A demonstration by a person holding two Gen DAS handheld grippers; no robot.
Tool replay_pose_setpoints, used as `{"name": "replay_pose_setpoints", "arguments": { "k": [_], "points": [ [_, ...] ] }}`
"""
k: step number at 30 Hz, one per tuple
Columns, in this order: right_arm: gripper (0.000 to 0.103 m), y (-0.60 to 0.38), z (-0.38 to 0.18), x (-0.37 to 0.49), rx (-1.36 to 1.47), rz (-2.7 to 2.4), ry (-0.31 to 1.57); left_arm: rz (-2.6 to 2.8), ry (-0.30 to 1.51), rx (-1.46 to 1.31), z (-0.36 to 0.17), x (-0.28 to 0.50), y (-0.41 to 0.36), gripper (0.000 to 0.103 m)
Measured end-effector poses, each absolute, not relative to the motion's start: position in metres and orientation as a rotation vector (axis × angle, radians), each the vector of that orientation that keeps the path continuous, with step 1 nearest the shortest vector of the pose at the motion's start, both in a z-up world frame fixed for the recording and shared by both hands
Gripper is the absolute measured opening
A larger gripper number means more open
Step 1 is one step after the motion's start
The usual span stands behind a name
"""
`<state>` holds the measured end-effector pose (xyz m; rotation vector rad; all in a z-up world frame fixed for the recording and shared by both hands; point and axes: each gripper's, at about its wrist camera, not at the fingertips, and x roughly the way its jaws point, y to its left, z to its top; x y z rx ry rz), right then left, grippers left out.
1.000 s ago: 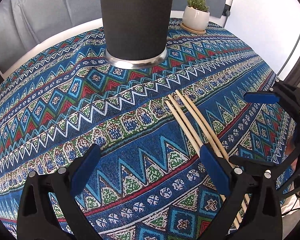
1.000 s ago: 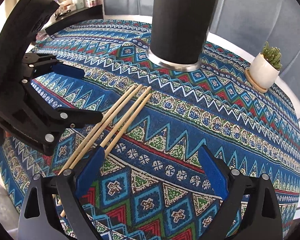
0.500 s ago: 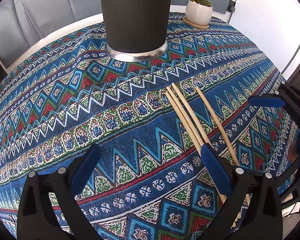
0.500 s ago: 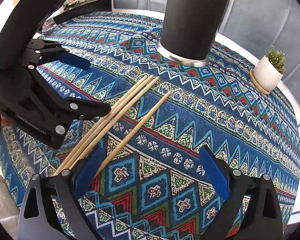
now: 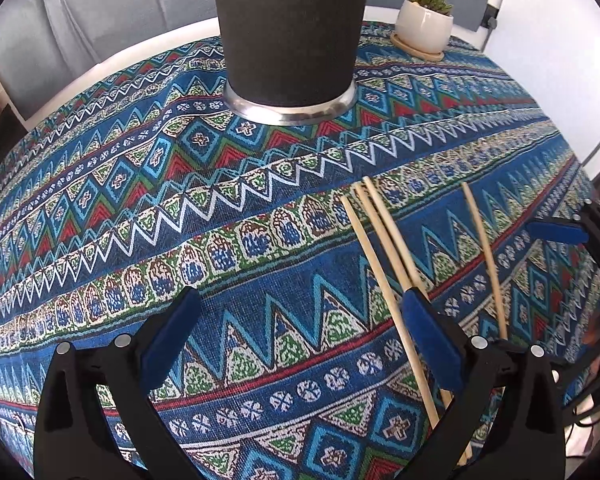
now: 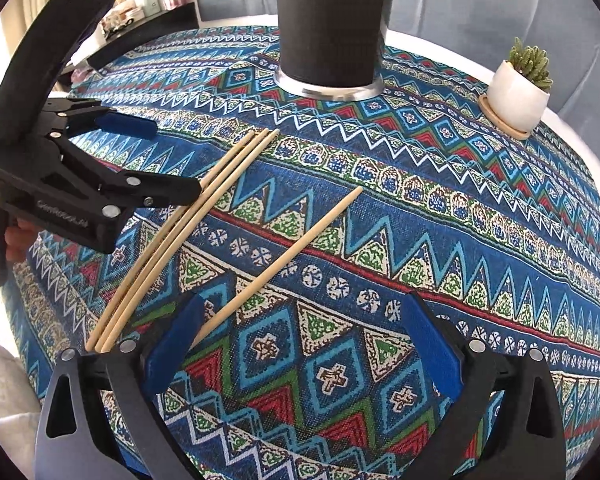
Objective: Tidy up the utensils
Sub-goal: 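Grasp one wooden stick with the left tool while the right tool grasps another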
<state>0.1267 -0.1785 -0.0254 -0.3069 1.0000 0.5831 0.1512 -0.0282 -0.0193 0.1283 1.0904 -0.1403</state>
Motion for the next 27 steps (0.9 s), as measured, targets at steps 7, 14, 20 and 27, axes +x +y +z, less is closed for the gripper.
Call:
{"name": "replay_pose_setpoints", "arguments": {
  "k": [7, 14, 20, 27],
  "points": [
    [0.096, -0.184, -0.026, 0.121, -0.286, 0.574, 0.977, -0.166, 1.069, 0.133, -0.016, 0.141, -0.026, 0.099],
    [0.096, -0.188, -0.028, 0.115, -0.245, 0.547, 0.931, -0.237, 1.046, 0.171, -0.018, 0.101, -0.013, 0.099],
    [0.088, -0.189, -0.026, 0.115, -0.253, 0.541, 0.939, -0.317, 1.036, 0.209, -0.019, 0.088, 0.001, 0.097],
    [0.005, -0.211, -0.015, 0.134, -0.25, 0.523, 0.992, -0.297, 1.052, 0.191, -0.013, 0.097, 0.036, 0.071]
  ]
}}
